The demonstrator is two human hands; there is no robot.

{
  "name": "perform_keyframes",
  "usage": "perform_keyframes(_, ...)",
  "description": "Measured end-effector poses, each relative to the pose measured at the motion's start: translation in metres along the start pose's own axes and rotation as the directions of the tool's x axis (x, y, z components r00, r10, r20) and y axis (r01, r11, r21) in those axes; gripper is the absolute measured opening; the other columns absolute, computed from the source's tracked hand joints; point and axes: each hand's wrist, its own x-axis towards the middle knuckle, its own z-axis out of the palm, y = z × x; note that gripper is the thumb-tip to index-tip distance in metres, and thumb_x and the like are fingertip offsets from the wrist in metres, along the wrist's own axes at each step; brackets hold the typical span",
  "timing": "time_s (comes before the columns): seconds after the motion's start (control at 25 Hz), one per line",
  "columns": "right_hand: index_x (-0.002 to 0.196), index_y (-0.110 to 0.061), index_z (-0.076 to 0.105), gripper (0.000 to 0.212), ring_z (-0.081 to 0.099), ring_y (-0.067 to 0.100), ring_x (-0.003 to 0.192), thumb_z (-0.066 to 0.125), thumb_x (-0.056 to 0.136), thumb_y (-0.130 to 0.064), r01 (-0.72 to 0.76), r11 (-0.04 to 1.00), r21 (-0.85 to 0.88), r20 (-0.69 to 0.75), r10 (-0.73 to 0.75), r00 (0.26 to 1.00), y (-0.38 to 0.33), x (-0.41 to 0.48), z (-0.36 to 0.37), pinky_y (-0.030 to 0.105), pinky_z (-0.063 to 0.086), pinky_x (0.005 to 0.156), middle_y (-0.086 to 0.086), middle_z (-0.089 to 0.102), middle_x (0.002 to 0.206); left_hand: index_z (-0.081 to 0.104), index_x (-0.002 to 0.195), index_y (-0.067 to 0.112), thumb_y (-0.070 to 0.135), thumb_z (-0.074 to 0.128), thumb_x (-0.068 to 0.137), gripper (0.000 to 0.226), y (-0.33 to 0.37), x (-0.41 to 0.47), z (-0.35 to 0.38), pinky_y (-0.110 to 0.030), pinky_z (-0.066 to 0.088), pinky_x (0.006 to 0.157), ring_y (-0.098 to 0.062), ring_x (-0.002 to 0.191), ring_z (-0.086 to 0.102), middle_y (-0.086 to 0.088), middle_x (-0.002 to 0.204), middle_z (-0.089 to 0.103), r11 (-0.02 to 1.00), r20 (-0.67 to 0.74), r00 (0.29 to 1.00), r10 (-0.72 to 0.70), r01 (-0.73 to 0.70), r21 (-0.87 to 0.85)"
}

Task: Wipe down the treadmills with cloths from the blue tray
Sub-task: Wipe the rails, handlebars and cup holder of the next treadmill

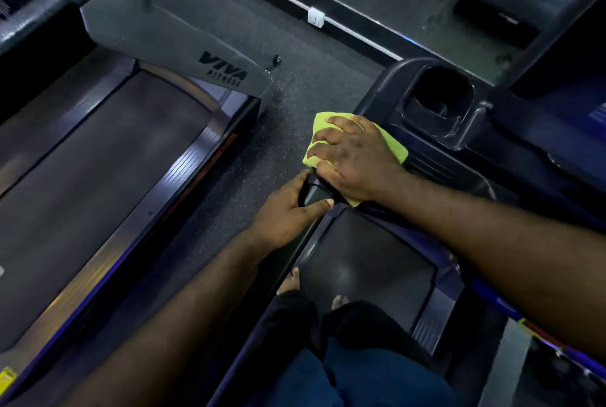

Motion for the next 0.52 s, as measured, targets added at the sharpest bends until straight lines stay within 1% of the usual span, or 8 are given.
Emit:
perform_keyframes(0.08,0.113,-0.031,0.078,0.047,0.055,0.026,0.132,0.039,0.098,-0.052,-0.095,0.994,-0.051,-0.007,0.094,0.996,0.042,0.025,-0.006,0.047,0.034,0.114,-0.007,0.070,0.128,0.039,0.157,0.026,0.049,0.064,0.101,0.065,0.011,0.010,-0.002,-0.003,0.035,0.093,-0.005,0.125,0.051,0.021,0.132,0.051,0.998,0.064,0.998,-0.013,0.009,0.064)
perform_keyframes(0.12,0.111,-0.030,0.078,0.048,0.054,0.025,0.131,0.038,0.097,-0.052,-0.217,0.975,-0.046,-0.008,0.217,0.976,0.056,0.038,-0.009,0.046,0.033,0.114,-0.007,0.071,0.127,0.033,0.161,0.021,0.053,0.058,0.102,0.072,0.013,0.017,0.000,-0.002,0.030,0.097,-0.009,0.135,0.047,0.016,0.142,0.050,0.996,0.084,0.996,-0.009,0.002,0.086)
perform_keyframes(0.2,0.111,-0.031,0.078,0.047,0.048,0.025,0.138,0.039,0.097,-0.051,-0.402,0.915,0.010,-0.036,0.403,0.915,0.047,0.046,-0.010,0.049,0.031,0.116,-0.007,0.069,0.131,0.013,0.167,0.015,0.065,0.048,0.102,0.089,0.020,0.031,0.004,-0.015,0.018,0.116,-0.016,0.155,0.026,0.004,0.170,0.027,0.991,0.103,0.995,-0.010,-0.004,0.131)
perform_keyframes(0.24,0.116,-0.031,0.076,0.045,0.042,0.027,0.145,0.039,0.097,-0.050,-0.430,0.902,0.040,-0.058,0.432,0.900,0.033,0.035,-0.007,0.052,0.030,0.118,-0.007,0.065,0.139,0.007,0.168,0.013,0.068,0.046,0.101,0.095,0.026,0.036,0.006,-0.022,0.014,0.122,-0.017,0.159,0.018,0.001,0.174,0.015,0.988,0.102,0.995,0.001,-0.017,0.155)
perform_keyframes(0.32,0.135,-0.031,0.064,0.046,0.026,0.031,0.156,0.037,0.101,-0.050,-0.383,0.922,0.065,-0.069,0.387,0.920,0.007,-0.001,0.002,0.057,0.027,0.122,-0.005,0.048,0.158,0.005,0.168,0.014,0.071,0.053,0.095,0.104,0.036,0.048,0.009,-0.033,0.016,0.129,-0.019,0.160,0.016,0.000,0.175,0.012,0.978,0.068,0.997,0.036,-0.049,0.204)
perform_keyframes(0.4,0.151,-0.033,0.048,0.052,0.019,0.035,0.159,0.032,0.106,-0.054,-0.273,0.962,-0.012,-0.028,0.273,0.962,0.019,-0.017,-0.003,0.058,0.026,0.123,-0.003,0.033,0.168,0.009,0.167,0.015,0.071,0.061,0.091,0.107,0.043,0.056,0.010,-0.033,0.023,0.126,-0.019,0.158,0.024,0.000,0.173,0.020,0.968,0.074,0.996,0.055,-0.072,0.241)
perform_keyframes(0.44,0.154,-0.033,0.044,0.056,0.019,0.037,0.159,0.030,0.106,-0.056,-0.263,0.963,-0.056,0.004,0.263,0.965,0.037,-0.010,-0.008,0.058,0.024,0.124,-0.001,0.030,0.170,0.011,0.166,0.014,0.068,0.059,0.095,0.102,0.046,0.058,0.012,-0.031,0.025,0.124,-0.020,0.156,0.027,0.000,0.172,0.024,0.960,0.075,0.995,0.061,-0.079,0.269)
perform_keyframes(0.52,0.156,-0.032,0.043,0.060,0.018,0.041,0.158,0.026,0.105,-0.059,-0.346,0.925,-0.154,0.045,0.356,0.933,0.080,0.024,-0.019,0.062,0.016,0.126,0.003,0.026,0.172,0.010,0.166,0.011,0.065,0.048,0.102,0.092,0.048,0.055,0.017,-0.030,0.023,0.122,-0.020,0.156,0.027,-0.003,0.173,0.022,0.944,0.034,0.995,0.088,-0.095,0.315)
